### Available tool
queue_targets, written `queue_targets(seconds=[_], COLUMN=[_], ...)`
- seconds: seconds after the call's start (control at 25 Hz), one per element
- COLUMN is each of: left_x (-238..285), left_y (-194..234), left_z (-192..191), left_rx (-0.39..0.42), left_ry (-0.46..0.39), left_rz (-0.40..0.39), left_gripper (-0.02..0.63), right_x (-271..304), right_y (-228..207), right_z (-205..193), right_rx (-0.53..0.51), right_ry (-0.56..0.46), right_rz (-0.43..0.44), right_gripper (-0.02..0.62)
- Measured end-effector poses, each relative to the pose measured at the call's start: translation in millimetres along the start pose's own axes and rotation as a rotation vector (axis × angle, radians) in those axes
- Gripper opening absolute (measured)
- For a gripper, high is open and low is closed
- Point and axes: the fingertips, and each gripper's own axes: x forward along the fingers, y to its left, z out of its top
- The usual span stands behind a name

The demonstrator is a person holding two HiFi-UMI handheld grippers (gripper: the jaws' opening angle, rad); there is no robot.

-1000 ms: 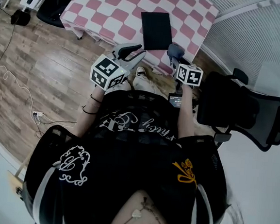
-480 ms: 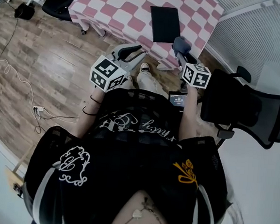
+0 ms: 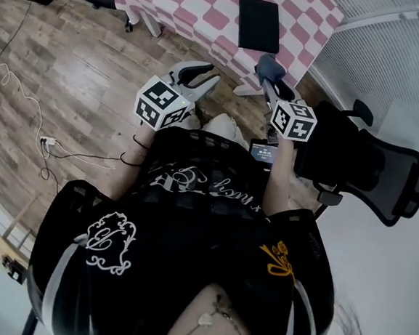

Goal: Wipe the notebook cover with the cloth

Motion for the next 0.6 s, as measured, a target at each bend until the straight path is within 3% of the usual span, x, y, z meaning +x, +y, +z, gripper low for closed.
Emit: queue_targets(seconds=[0.32, 0.6], left_x=[-7.7, 4.1], left_y=[-32.5, -115.2], left_z=[-9.3, -29.1], left_rx=[-0.010, 0.002], left_ry=[-0.025, -0.015], left_rz=[0.050, 0.037], left_gripper=[0.095, 0.095], right_x=[-40.7, -111.9], right_y=[20.3, 14.7], right_z=[-23.9, -71.0], right_rx=[-0.041, -0.047], right_ry=[-0.010, -0.024], right_rz=[0.050, 0.069], right_gripper=[0.130, 0.130])
